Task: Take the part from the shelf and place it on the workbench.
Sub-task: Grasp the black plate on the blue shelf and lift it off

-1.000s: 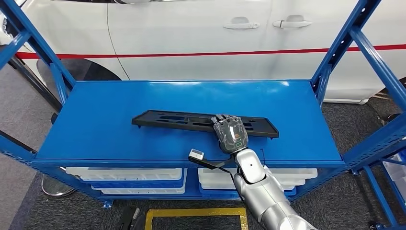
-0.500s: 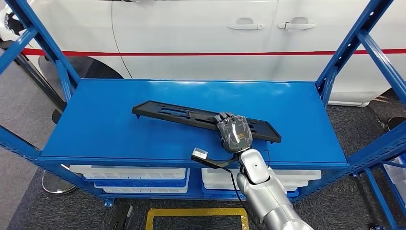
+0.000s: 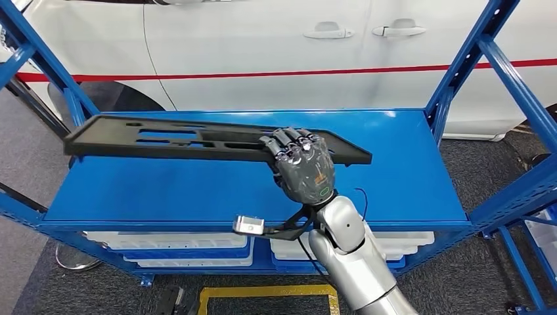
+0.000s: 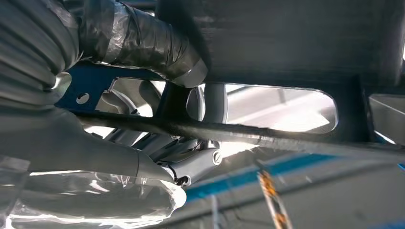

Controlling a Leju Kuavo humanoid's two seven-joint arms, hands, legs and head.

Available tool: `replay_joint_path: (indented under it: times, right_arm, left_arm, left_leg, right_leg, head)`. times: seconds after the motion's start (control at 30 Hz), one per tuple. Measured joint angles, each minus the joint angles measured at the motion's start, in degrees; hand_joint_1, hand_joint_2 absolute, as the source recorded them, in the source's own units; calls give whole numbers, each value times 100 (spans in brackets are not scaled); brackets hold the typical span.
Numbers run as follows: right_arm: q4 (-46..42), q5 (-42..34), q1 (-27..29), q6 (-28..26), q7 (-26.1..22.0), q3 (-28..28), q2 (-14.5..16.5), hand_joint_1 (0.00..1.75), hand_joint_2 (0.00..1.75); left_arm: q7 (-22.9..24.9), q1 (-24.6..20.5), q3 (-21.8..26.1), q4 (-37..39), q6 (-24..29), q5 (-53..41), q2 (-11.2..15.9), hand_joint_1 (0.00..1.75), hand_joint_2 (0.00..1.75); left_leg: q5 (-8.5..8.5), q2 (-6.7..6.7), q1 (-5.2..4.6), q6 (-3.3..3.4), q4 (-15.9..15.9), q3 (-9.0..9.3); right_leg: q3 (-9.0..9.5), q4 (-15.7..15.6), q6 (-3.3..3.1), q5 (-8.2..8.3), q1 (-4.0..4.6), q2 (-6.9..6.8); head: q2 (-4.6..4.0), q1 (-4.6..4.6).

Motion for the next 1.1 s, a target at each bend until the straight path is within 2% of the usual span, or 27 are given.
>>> replay_joint_path:
  times: [0.07, 0.13, 0.2, 0.23, 0.3, 0.33, 0.37, 0.4, 0.47, 0.53, 0.63, 0.7, 0.73, 0.8, 0.83, 0.87, 0.9, 0.97, 1.0, 1.03, 1.1]
  right_arm:
    - [-138, -14, 12, 0, -1, 169, -3, 175, 175]
    - [-223, -30, 29, 0, -11, 276, -9, 175, 175]
    - [-275, -51, 31, 0, -30, 353, -17, 175, 175]
    - [-292, -59, 33, 1, -37, 384, -21, 175, 175]
    - [-304, -65, 62, 2, -43, 443, -34, 175, 175]
    - [-306, -66, 92, 2, -45, 470, -44, 175, 175]
    - [-310, -67, 125, 2, -50, 494, -55, 175, 175]
    - [-322, -68, 152, 2, -60, 518, -63, 175, 175]
    - [-366, -70, 182, 2, -96, 557, -70, 175, 175]
    - [-411, -69, 197, 1, -124, 583, -66, 175, 175]
    - [-439, -76, 235, 2, -122, 597, -61, 175, 175]
    - [-445, -105, 244, 2, -71, 612, -55, 175, 175]
    - [-447, -125, 243, 2, -34, 625, -50, 175, 175]
    - [-443, -150, 246, 3, 11, 644, -45, 175, 175]
    - [-439, -156, 254, 4, -5, 648, -44, 175, 175]
    - [-436, -156, 265, 4, -43, 648, -40, 175, 175]
    - [-433, -155, 279, 4, -119, 648, -30, 175, 175]
    - [-453, -196, 348, 4, -506, 592, 58, 175, 175]
    - [-473, -248, 410, 3, -824, 506, 148, 175, 175]
    - [-497, -319, 484, 3, -1181, 382, 265, 175, 175]
    - [-535, -483, 624, 2, -1712, 106, 485, 175, 175]
  left_arm:
    - [-25, 2, 0, 0, -15, 9, 1, 0, 87]
    - [-32, 20, 1, 0, -18, 26, 1, 0, 175]
    - [-33, 22, 3, 0, -10, 58, 0, 0, 175]
    - [-33, 19, 3, 0, -8, 70, -1, 0, 175]
    - [-33, 24, 4, 0, -10, 72, -1, 0, 175]
    - [-31, 33, 4, 0, -10, 55, -1, 0, 175]
    - [-26, 43, 4, 0, -4, 24, -2, 0, 175]
    - [-14, 53, -3, 0, 19, -23, -5, 0, 175]
    - [14, 65, -36, 0, 81, -121, -20, 0, 175]
    - [25, 68, -74, 0, 131, -168, -35, 0, 175]
    - [32, 81, -95, 0, 152, -161, -43, 0, 175]
    - [47, 86, -99, 0, 146, -142, -45, 0, 175]
    - [52, 88, -101, 0, 143, -133, -44, 0, 175]
    - [56, 100, -102, 0, 136, -126, -44, 0, 175]
    - [60, 112, -103, 0, 135, -126, -44, 0, 175]
    - [64, 123, -105, 0, 135, -126, -44, 0, 175]
    - [69, 130, -108, 0, 136, -129, -44, 0, 175]
    - [79, 130, -118, 0, 145, -137, -44, 0, 175]
    - [84, 126, -124, 0, 152, -139, -44, 0, 175]
    - [89, 122, -129, 0, 164, -138, -44, 0, 175]
    - [98, 124, -138, 0, 186, -128, -44, 0, 175]
  left_leg:
    - [14, -8, -30, 30, -234, 99]
    - [42, -12, -20, 73, -285, 105]
    - [83, -7, 12, 143, -346, 128]
    - [98, -3, 24, 170, -367, 137]
    - [100, -1, 12, 191, -366, 134]
    - [97, -2, 7, 194, -359, 132]
    - [92, -4, 3, 197, -351, 132]
    - [86, -9, 1, 197, -340, 132]
    - [64, -22, -7, 181, -315, 132]
    - [44, -28, -25, 141, -287, 121]
    - [36, -25, -28, 53, -298, 120]
    - [-87, -21, -19, -11, -160, 70]
    - [-233, -19, -8, -43, 69, -27]
    - [-592, -15, 17, -103, 793, -348]
    - [-698, -14, 27, -127, 1109, -496]
    - [-702, -14, 33, -142, 1256, -567]
    - [-593, -13, 37, -147, 1176, -531]
    - [-195, -12, 42, -126, 453, -192]
    - [-55, -13, 32, -104, 71, -8]
    - [20, -16, 21, -76, -191, 118]
    - [9, -27, -6, -20, -320, 182]
  right_leg:
    - [-11, -6, 50, 4, 8, -6]
    - [-7, -22, 112, 8, 10, -11]
    - [-78, 155, 163, -137, 14, -14]
    - [-189, 406, 180, -293, 13, -16]
    - [-525, 1131, 201, -641, 7, -18]
    - [-659, 1409, 205, -721, 6, -18]
    - [-709, 1508, 202, -696, 6, -18]
    - [-647, 1375, 190, -564, 6, -19]
    - [-283, 638, 136, -194, 18, -18]
    - [-12, 66, 93, -15, 44, -19]
    - [32, -57, 43, 3, 54, -12]
    - [64, -112, -18, 33, 22, -23]
    - [78, -136, -42, 44, 4, -32]
    - [81, -139, -62, 42, 3, -43]
    - [80, -135, -64, 39, 5, -44]
    - [80, -130, -66, 35, 6, -42]
    - [83, -124, -64, 30, 6, -37]
    - [99, -109, -42, 11, 5, -24]
    - [99, -97, -25, 1, 15, -19]
    - [95, -90, -4, -4, 24, -17]
    - [87, -92, 41, -3, 39, -19]
  head:
    - [0, 1]
    - [0, 1]
    - [0, 2]
    - [0, 3]
    - [0, 3]
    - [0, 4]
    - [0, 3]
    - [0, 3]
    - [0, 3]
    - [0, 3]
    - [0, 3]
    - [0, 0]
    - [0, -1]
    - [0, -2]
    - [0, -2]
    - [0, -2]
    - [0, -3]
    - [0, -2]
    - [0, -2]
    - [0, -2]
    - [0, -2]
